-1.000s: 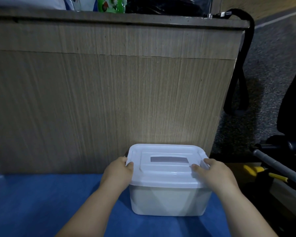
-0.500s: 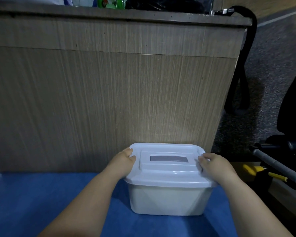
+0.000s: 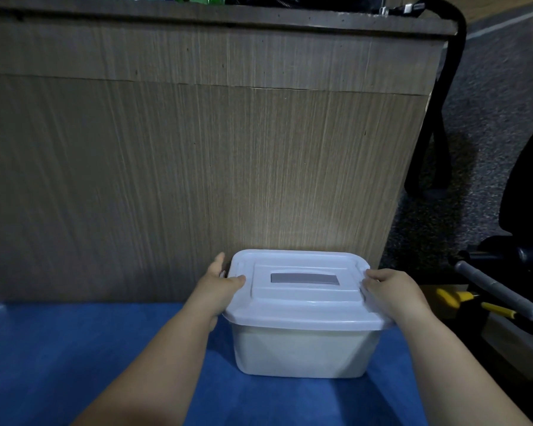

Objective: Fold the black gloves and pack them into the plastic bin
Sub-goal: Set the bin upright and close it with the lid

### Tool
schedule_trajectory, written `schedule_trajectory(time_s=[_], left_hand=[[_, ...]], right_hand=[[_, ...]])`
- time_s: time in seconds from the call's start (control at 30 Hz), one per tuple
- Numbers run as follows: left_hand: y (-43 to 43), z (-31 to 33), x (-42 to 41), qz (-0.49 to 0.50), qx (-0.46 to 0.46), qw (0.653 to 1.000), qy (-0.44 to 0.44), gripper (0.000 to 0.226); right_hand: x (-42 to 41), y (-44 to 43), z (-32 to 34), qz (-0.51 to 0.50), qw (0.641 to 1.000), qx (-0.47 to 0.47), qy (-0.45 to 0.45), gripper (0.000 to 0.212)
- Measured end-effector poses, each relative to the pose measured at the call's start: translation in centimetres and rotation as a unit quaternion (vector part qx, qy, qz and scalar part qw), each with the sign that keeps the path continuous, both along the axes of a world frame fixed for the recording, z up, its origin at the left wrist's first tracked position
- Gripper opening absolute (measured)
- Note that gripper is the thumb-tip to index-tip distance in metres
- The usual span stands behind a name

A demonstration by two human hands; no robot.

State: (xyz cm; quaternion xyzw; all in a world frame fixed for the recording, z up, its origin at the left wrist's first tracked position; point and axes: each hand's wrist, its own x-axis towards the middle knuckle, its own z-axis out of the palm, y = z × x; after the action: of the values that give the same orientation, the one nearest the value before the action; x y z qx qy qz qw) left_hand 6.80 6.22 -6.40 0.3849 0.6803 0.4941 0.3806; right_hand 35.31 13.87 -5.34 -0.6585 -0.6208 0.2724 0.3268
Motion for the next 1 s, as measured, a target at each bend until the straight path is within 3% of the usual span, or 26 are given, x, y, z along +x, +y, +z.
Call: schedule_trajectory(time_s=[0.17, 0.47, 0.73, 1.0], left_hand=[[0.0, 0.1, 0.1, 0.057, 0.004, 0.997, -0.045, 0.095], [0.2, 0.3, 0.5, 0.085, 0.008, 0.995, 0.046, 0.085], [-0.1, 0.1, 0.6, 0.048, 0.004, 0.999, -0.013, 0.045], [-0.1, 0.5, 1.4, 0.057, 0.01, 0.992, 0.113, 0.034]], right_hand=[[0.0, 0.1, -0.2, -0.016, 1.0, 0.007, -0.025, 0.036], [-0.1, -0.5, 0.1, -0.005, 0.999, 0.01, -0.045, 0.032], [0.0, 0.0, -0.4, -0.007, 0.999, -0.003, -0.04, 0.038], [-0.1, -0.1, -0.5, -0.005, 0.999, -0.02, -0.036, 0.04]])
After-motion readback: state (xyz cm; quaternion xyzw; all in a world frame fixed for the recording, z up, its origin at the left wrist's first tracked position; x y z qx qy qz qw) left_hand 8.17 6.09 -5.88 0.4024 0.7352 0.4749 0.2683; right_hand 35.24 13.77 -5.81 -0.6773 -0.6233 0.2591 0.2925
